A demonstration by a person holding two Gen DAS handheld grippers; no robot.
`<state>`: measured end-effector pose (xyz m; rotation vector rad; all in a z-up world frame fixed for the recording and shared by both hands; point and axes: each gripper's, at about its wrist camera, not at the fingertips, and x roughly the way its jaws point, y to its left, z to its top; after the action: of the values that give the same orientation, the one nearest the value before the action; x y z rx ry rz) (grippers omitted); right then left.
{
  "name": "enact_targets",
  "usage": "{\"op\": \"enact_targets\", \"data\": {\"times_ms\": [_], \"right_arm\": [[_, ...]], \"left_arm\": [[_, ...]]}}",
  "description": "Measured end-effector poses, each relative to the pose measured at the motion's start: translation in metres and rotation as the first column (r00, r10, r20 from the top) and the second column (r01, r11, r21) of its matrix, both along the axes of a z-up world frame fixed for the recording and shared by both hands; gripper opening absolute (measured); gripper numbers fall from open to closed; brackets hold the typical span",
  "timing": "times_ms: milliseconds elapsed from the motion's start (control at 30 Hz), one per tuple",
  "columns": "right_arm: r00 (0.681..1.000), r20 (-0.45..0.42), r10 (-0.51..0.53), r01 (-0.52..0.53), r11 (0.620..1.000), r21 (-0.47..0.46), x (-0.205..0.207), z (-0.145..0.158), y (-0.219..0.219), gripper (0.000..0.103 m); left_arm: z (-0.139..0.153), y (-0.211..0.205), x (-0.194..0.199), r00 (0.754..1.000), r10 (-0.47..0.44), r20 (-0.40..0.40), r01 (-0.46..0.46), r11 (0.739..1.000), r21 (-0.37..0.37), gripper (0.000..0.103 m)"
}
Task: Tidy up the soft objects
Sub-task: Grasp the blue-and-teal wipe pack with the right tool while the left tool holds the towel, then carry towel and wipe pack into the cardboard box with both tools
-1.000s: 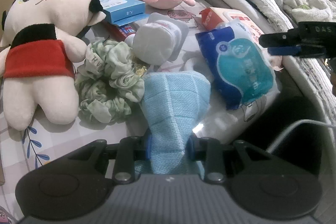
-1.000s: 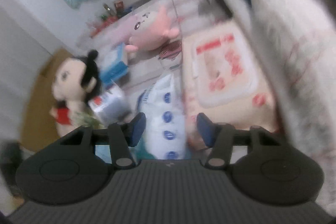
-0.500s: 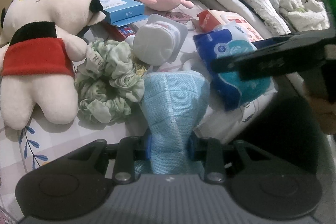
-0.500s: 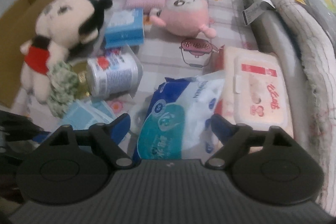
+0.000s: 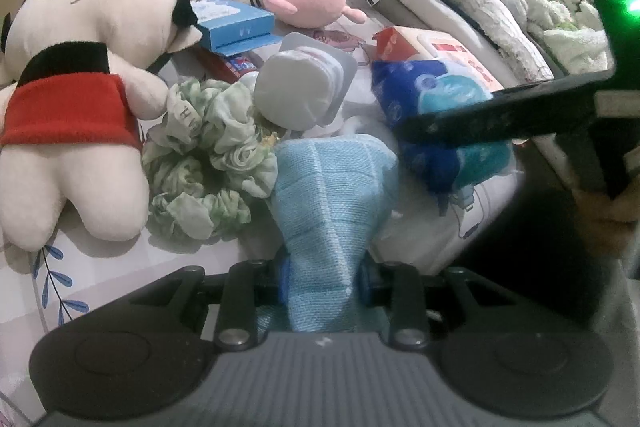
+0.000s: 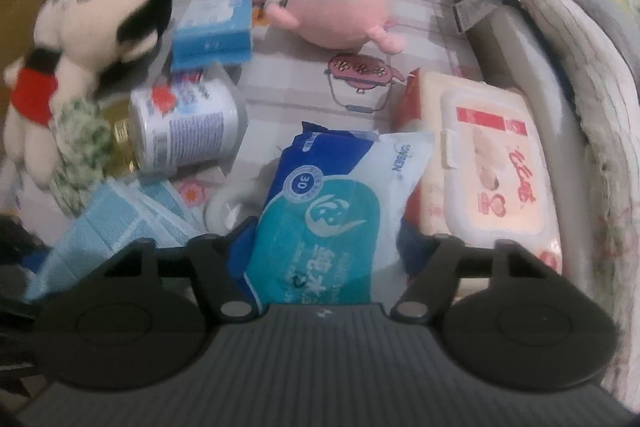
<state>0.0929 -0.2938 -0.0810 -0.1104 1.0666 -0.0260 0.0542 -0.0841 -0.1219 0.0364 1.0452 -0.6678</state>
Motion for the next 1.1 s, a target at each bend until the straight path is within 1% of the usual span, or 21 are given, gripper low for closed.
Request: {"op": "enact_targets", "data": {"times_ms": [133,267,367,467,567,700,800,900,1000,1100], "right_arm": [[0.996,0.057,-0.067,0.059,0.99,0.132,-0.014,0.02,-0.019,0.064],[0.983,0.13,-0.131,0.102,0.972,0.212,-0.042,0.044,-0.034,0.064],[0.967,0.168,-0.193,0.135,0.943,0.303,-0.065,0.06,-0.045,0.064],[0.949,0.213,-0.232,0.139,0.916,0.377,-0.09,0.077,-0.048,0.064],[0.937,0.258,-0.236,0.112,0.902,0.417,-0.111,0.092,-0.043,0.064],[0.929,0.292,-0.227,0.063,0.876,0.478,-0.127,0.109,-0.035,0.064],[0.927,0.318,-0.198,0.009,0.86,0.51,-0.131,0.121,-0.024,0.064],[0.924,0.349,-0.157,-0.057,0.845,0.532,-0.13,0.136,-0.009,0.064],[0.922,0.37,-0.114,-0.121,0.824,0.554,-0.12,0.15,0.008,0.064],[0.916,0.398,-0.046,-0.202,0.804,0.559,-0.102,0.167,0.034,0.064]], "left_arm": [[0.003,-0.001,-0.004,1.0,0.003,0.03,-0.002,1.0,-0.016,0.028],[0.014,-0.002,-0.012,0.999,-0.002,0.05,0.005,0.999,-0.045,0.027],[0.029,-0.001,-0.019,0.998,-0.003,0.066,0.009,0.997,-0.077,0.027],[0.049,0.003,-0.029,0.996,0.001,0.092,0.009,0.994,-0.108,0.027],[0.071,0.009,-0.039,0.992,0.013,0.129,0.004,0.991,-0.135,0.027],[0.102,0.023,-0.052,0.983,0.053,0.178,-0.02,0.982,-0.186,0.027],[0.123,0.039,-0.058,0.973,0.102,0.206,-0.056,0.974,-0.219,0.027],[0.142,0.063,-0.058,0.963,0.165,0.213,-0.109,0.961,-0.254,0.027],[0.163,0.094,-0.057,0.936,0.253,0.246,-0.181,0.943,-0.278,0.027],[0.185,0.129,-0.052,0.896,0.339,0.287,-0.26,0.924,-0.28,0.028]]}}
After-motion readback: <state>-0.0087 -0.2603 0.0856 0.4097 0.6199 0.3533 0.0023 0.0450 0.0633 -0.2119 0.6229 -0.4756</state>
